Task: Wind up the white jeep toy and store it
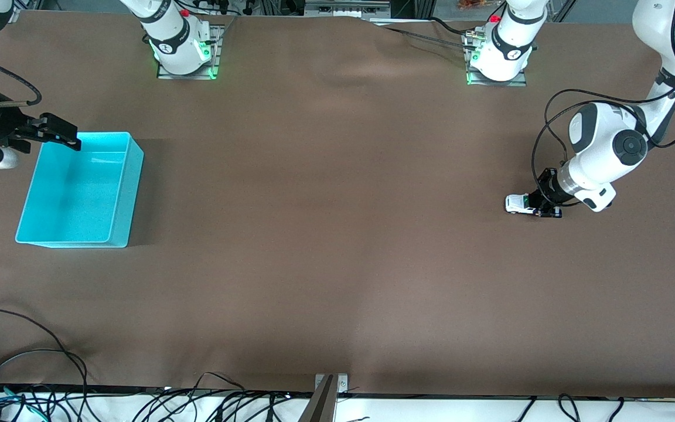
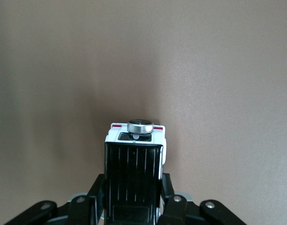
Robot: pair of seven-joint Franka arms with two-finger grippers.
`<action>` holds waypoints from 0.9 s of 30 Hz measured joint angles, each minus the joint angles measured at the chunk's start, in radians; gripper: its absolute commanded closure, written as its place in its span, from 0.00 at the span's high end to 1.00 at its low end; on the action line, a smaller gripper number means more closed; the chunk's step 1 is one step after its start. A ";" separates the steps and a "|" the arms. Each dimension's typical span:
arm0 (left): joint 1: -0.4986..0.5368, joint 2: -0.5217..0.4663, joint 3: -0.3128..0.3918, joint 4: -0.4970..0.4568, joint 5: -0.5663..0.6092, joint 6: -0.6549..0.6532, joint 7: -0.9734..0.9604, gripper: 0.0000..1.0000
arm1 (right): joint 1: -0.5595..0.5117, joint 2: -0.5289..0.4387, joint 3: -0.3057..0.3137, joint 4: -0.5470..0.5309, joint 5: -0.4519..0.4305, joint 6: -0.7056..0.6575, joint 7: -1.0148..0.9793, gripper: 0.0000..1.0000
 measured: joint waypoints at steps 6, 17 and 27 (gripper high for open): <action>-0.005 -0.006 -0.008 0.012 0.005 -0.016 -0.086 0.14 | 0.000 0.000 0.000 0.000 0.000 0.000 0.000 1.00; -0.078 -0.008 -0.020 0.007 0.011 -0.031 -0.207 0.14 | 0.000 0.000 0.000 0.000 0.000 -0.001 0.000 1.00; -0.122 -0.006 -0.022 -0.008 0.012 -0.034 -0.214 0.14 | 0.000 0.000 0.000 0.000 0.000 -0.001 0.000 1.00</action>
